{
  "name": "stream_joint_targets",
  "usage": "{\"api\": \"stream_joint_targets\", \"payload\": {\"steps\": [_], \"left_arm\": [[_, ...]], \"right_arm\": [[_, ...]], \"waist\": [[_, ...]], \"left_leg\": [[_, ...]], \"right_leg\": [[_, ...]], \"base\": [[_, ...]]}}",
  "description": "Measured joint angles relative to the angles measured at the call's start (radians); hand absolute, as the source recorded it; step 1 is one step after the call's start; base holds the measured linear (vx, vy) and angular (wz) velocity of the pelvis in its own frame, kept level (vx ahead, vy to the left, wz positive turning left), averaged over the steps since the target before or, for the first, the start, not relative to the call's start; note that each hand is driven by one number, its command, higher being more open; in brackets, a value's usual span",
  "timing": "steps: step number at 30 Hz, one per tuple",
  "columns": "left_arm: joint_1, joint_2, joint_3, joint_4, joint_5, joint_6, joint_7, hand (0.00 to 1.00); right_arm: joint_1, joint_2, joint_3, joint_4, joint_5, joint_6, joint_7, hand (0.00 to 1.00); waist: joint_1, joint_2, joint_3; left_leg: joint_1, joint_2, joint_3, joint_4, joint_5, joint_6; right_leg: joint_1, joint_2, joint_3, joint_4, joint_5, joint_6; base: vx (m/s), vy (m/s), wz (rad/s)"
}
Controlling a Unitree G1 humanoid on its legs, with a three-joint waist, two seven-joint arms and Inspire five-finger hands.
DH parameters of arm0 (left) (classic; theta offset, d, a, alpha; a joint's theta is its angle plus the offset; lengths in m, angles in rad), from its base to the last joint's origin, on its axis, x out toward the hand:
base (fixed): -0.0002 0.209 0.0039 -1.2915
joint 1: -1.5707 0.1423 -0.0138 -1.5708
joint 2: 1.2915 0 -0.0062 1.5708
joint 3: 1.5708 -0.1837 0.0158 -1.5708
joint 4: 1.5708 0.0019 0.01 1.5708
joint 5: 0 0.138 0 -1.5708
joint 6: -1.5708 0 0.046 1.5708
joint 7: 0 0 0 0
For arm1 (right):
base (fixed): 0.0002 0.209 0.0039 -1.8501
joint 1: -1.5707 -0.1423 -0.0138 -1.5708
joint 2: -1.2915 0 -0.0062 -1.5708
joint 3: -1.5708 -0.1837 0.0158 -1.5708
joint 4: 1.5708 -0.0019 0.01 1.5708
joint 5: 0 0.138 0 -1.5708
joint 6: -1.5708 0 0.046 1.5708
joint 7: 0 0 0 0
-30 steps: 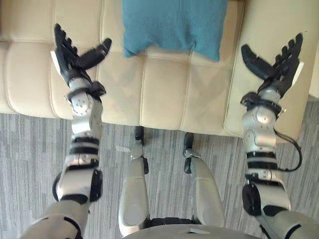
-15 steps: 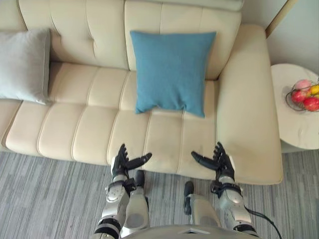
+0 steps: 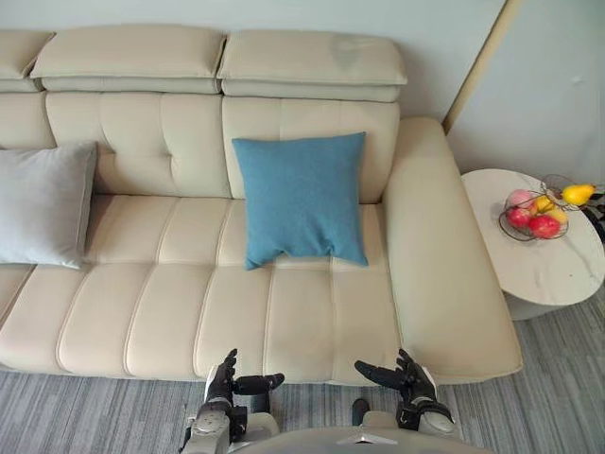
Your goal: Pick up cushions and gather them together orderly.
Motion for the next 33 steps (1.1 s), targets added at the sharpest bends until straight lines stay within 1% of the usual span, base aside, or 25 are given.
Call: {"api": "stream_joint_targets", "payload": {"steps": [1,3,4,5,6,7,8,9,11,12,13,15,16,17,18,19,20,21,22,23,24,25,28,30,33], "left_arm": [[-0.002,0.000,0.000,0.002,0.003,0.000,0.000,1.00],[-0.022,0.000,0.000,0.005,0.007,0.003,-0.001,1.00],[-0.024,-0.002,0.001,0.005,0.007,0.006,-0.002,1.00],[-0.030,-0.004,0.004,0.003,0.007,0.008,-0.001,1.00],[-0.033,0.004,0.004,-0.001,0.007,0.014,0.002,1.00],[-0.029,0.004,0.017,-0.005,0.006,0.013,0.003,1.00],[-0.027,0.002,0.026,-0.008,0.006,0.014,0.003,1.00],[-0.025,-0.005,0.049,-0.017,0.005,0.014,0.005,1.00],[-0.037,-0.036,0.072,-0.025,0.003,0.014,0.012,1.00],[-0.037,-0.047,0.071,-0.027,-0.005,0.014,0.018,1.00],[-0.041,-0.047,0.070,-0.027,-0.006,0.015,0.019,1.00],[-0.061,-0.060,0.059,-0.026,-0.016,0.020,0.022,1.00],[-0.062,-0.063,0.056,-0.029,-0.017,0.019,0.024,1.00],[-0.071,-0.059,0.035,-0.045,-0.026,0.020,0.024,1.00],[-0.073,-0.056,0.036,-0.055,-0.026,0.020,0.024,1.00],[-0.073,-0.054,0.036,-0.072,-0.026,0.019,0.025,1.00],[-0.071,-0.054,0.038,-0.079,-0.026,0.019,0.027,1.00],[-0.070,-0.058,0.037,-0.086,-0.026,0.018,0.029,1.00],[-0.070,-0.067,0.038,-0.088,-0.026,0.018,0.030,1.00],[-0.070,-0.070,0.037,-0.087,-0.025,0.018,0.029,1.00],[-0.071,-0.080,0.037,-0.073,-0.024,0.018,0.028,1.00],[-0.078,-0.081,0.035,-0.056,-0.024,0.020,0.026,1.00],[-0.067,-0.046,0.023,-0.024,-0.012,0.020,0.027,1.00],[-0.067,-0.032,-0.002,-0.007,-0.001,0.021,0.027,1.00],[-0.058,-0.023,-0.017,0.026,0.008,0.024,0.024,1.00]], "right_arm": [[-0.003,0.000,-0.002,0.002,0.000,0.001,0.000,1.00],[-0.014,0.000,-0.001,0.009,0.001,0.001,0.000,1.00],[-0.015,-0.003,-0.001,0.009,0.003,0.002,0.000,1.00],[-0.020,-0.002,-0.006,0.008,0.003,0.005,0.000,1.00],[-0.010,0.001,-0.006,0.012,0.003,0.007,0.001,1.00],[-0.001,0.003,-0.006,0.018,0.003,0.008,0.000,1.00],[0.001,0.005,-0.006,0.018,0.003,0.008,-0.001,1.00],[-0.012,0.007,-0.007,0.018,0.003,0.010,-0.002,1.00],[-0.043,0.005,-0.012,0.015,0.006,0.010,-0.008,1.00],[-0.074,0.009,-0.010,0.016,0.013,0.010,-0.011,1.00],[-0.086,0.012,-0.010,0.015,0.018,0.010,-0.011,1.00],[-0.097,0.016,-0.011,0.014,0.027,0.010,-0.024,1.00],[-0.090,0.019,-0.011,0.015,0.027,0.010,-0.028,1.00],[-0.069,0.033,-0.015,0.013,0.028,0.011,-0.032,1.00],[-0.069,0.036,-0.020,0.014,0.029,0.012,-0.034,1.00],[-0.066,0.043,-0.029,0.013,0.032,0.012,-0.040,1.00],[-0.062,0.046,-0.039,0.010,0.037,0.012,-0.045,1.00],[-0.047,0.044,-0.052,-0.006,0.044,0.012,-0.047,1.00],[-0.036,0.036,-0.053,-0.014,0.044,0.011,-0.048,1.00],[-0.034,0.034,-0.055,-0.014,0.044,0.012,-0.048,1.00],[-0.032,0.033,-0.071,-0.013,0.044,0.012,-0.048,1.00],[-0.037,0.035,-0.077,-0.004,0.044,0.014,-0.048,1.00],[-0.025,0.055,-0.068,0.004,0.043,0.018,-0.032,1.00],[-0.030,0.050,-0.070,0.019,0.043,0.019,-0.029,1.00],[-0.037,0.036,-0.072,0.037,0.042,0.021,-0.028,1.00]], "waist": [[0.000,-0.001,0.001],[-0.005,-0.009,0.008],[-0.004,-0.005,0.009],[-0.011,-0.005,0.018],[-0.013,-0.021,0.014],[-0.010,-0.033,0.007],[-0.009,-0.039,0.004],[0.009,-0.051,0.001],[0.038,0.001,-0.003],[0.050,0.016,0.001],[0.051,0.020,0.008],[0.045,0.048,0.031],[0.043,0.050,0.033],[0.037,0.035,0.042],[0.039,0.030,0.046],[0.040,0.017,0.054],[0.039,0.008,0.060],[0.037,0.001,0.063],[0.036,0.003,0.062],[0.036,0.004,0.062],[0.032,0.010,0.059],[0.029,-0.003,0.056],[0.012,-0.029,0.032],[0.005,-0.029,0.018],[-0.001,-0.010,0.005]], "left_leg": [[-0.001,0.000,0.003,0.004,-0.004,0.001],[-0.041,-0.002,0.013,0.082,-0.046,0.028],[-0.074,0.008,0.015,0.132,-0.069,0.042],[-0.087,0.013,0.018,0.153,-0.073,0.046],[-0.088,0.003,0.005,0.161,-0.068,0.048],[-0.090,-0.012,-0.011,0.165,-0.049,0.044],[-0.093,-0.018,-0.014,0.166,-0.044,0.043],[-0.113,-0.029,-0.012,0.183,-0.032,0.038],[-0.187,0.008,0.004,0.190,0.001,0.046],[-0.236,0.023,0.011,0.182,0.028,0.040],[-0.247,0.026,0.008,0.172,0.040,0.036],[-0.273,0.044,-0.025,0.129,0.111,0.020],[-0.270,0.046,-0.028,0.096,0.153,0.012],[-0.276,0.041,-0.017,0.076,0.187,0.005],[-0.283,0.041,0.003,0.116,0.153,0.010],[-0.292,0.039,0.033,0.219,0.059,0.037],[-0.295,0.037,0.046,0.300,-0.009,0.040],[-0.294,0.039,0.048,0.429,-0.113,0.043],[-0.283,0.049,0.045,0.494,-0.177,0.032],[-0.270,0.052,0.043,0.514,-0.208,0.028],[-0.224,0.051,0.042,0.486,-0.256,0.016],[-0.194,0.027,0.051,0.419,-0.247,0.028],[-0.108,-0.039,0.071,0.265,-0.175,0.060],[-0.083,-0.065,0.073,0.216,-0.152,0.074],[-0.050,-0.090,0.074,0.145,-0.115,0.085]], "right_leg": [[-0.011,0.000,0.000,0.015,0.000,0.000],[-0.080,-0.011,-0.008,0.128,0.006,0.009],[-0.082,-0.013,-0.014,0.128,0.015,0.027],[-0.126,-0.025,-0.027,0.295,-0.053,0.002],[-0.166,-0.040,-0.051,0.569,-0.112,0.003],[-0.144,-0.045,-0.068,0.685,-0.114,0.010],[-0.132,-0.048,-0.069,0.691,-0.108,0.011],[-0.103,-0.043,-0.069,0.608,-0.150,0.008],[-0.073,0.020,-0.076,0.409,-0.180,-0.031],[-0.060,0.041,-0.097,0.294,-0.193,-0.052],[-0.053,0.047,-0.105,0.252,-0.198,-0.060],[-0.041,0.074,-0.151,0.183,-0.186,-0.081],[-0.042,0.080,-0.172,0.185,-0.184,-0.085],[-0.048,0.067,-0.231,0.181,-0.172,-0.112],[-0.051,0.062,-0.237,0.183,-0.169,-0.117],[-0.055,0.045,-0.244,0.189,-0.164,-0.117],[-0.056,0.033,-0.249,0.193,-0.160,-0.113],[-0.064,0.011,-0.252,0.199,-0.150,-0.102],[-0.075,0.000,-0.252,0.203,-0.142,-0.091],[-0.082,-0.006,-0.251,0.207,-0.137,-0.084],[-0.082,-0.012,-0.248,0.202,-0.125,-0.062],[-0.072,-0.017,-0.236,0.176,-0.109,-0.039],[-0.012,-0.047,-0.229,0.053,-0.041,-0.014],[0.010,-0.058,-0.230,0.010,-0.012,-0.001],[0.037,-0.062,-0.227,-0.048,0.023,0.004]], "base": [[-0.06,0.023,-0.37],[-0.09,0.032,-0.26],[-0.14,-0.012,-0.08],[-0.14,-0.048,0.15],[-0.10,-0.121,0.45],[-0.03,-0.119,0.50],[-0.01,-0.167,0.32],[-0.02,-0.126,-0.01],[-0.14,-0.151,-0.26],[-0.17,-0.142,-0.21],[-0.25,-0.172,0.06],[-0.22,-0.093,0.45],[-0.28,-0.025,0.90],[-0.26,-0.014,0.77],[-0.24,0.002,0.65],[-0.08,0.016,0.25],[-0.12,0.070,0.31],[-0.13,0.131,0.26],[-0.14,0.169,0.17],[-0.11,0.214,0.07],[-0.13,0.262,0.01],[-0.10,0.217,-0.03],[-0.01,0.172,-0.01],[-0.01,0.142,0.09],[0.01,0.064,0.02]]}}
